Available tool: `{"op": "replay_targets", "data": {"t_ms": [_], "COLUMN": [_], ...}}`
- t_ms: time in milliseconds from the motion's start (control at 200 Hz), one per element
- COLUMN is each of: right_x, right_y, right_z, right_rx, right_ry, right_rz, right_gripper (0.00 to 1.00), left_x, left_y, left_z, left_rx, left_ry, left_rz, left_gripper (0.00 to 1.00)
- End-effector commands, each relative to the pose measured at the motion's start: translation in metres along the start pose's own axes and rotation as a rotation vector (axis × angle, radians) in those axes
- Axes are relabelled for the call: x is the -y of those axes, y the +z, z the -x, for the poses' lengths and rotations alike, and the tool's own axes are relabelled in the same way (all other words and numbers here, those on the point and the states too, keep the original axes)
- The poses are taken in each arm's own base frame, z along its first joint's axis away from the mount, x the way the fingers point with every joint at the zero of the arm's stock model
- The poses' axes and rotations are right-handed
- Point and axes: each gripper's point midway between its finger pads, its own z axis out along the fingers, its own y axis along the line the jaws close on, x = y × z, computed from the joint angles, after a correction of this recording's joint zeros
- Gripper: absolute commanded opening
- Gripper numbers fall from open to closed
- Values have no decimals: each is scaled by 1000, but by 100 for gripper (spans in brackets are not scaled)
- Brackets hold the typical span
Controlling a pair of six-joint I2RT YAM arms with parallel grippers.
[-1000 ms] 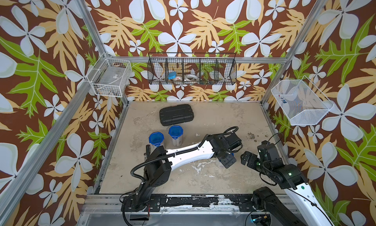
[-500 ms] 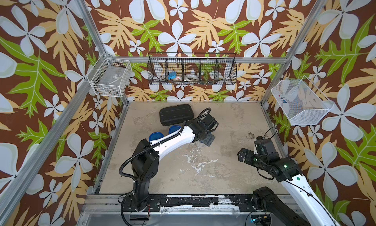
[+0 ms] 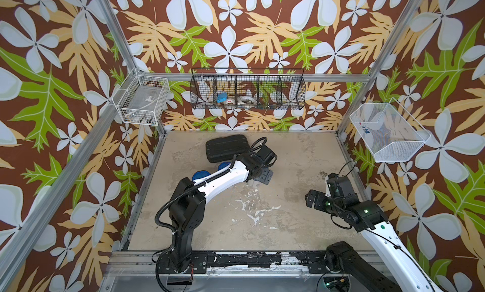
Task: Pack away toiletry kits
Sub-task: Place the container at the center of the board, then reset both arms
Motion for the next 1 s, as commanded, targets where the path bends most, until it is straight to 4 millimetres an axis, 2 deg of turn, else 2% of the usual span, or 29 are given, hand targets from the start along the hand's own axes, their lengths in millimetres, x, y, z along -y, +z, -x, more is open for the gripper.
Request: {"op": "replay_targets", "data": {"t_ms": [0,245,435,556,631,651,661,666,676,681,726,841,891,991], "right_x": [-4,-5,-10,-15,-19,-20,-21,-21,-21,-22,-20,-15,-11,9], "right_y": [-2,-2,-5,-15,-28,-32,-34,-36,-38,-40,-50,-64,-59,-40], "right_z": [8,13,24,42,62,68,71,72,76,77,89,117,127,141], "right_rx": [27,38,59,123,219,253,272,282,304,314,401,570,599,631], "right_ry": [-13,-15,-20,-24,-19,-20,-20,-20,-18,-19,-9,-11,-20,-8], "right_rz": [12,7,8,13,29,38,40,43,46,48,46,14,-42,-203], "right_gripper": [100,100,100,100,100,100,100,100,100,100,100,100,100,100], "left_x": [-5,-13,-18,-25,-32,-34,-35,-36,-37,-39,-51,-108,-136,-185], "left_y": [-6,-22,-40,-63,-83,-94,-93,-99,-97,-103,-116,-138,-142,-136], "left_z": [10,19,16,18,21,25,23,25,22,25,26,19,12,-14], "left_rx": [31,50,63,93,145,176,174,190,184,202,246,353,398,438], "left_ry": [-23,-7,-19,-40,-69,-80,-81,-88,-90,-98,-144,-332,-404,-508], "left_rz": [14,42,30,31,16,1,0,-5,-6,-11,-35,-93,-97,-62], "left_gripper": [100,100,100,100,100,100,100,100,100,100,100,100,100,100]}}
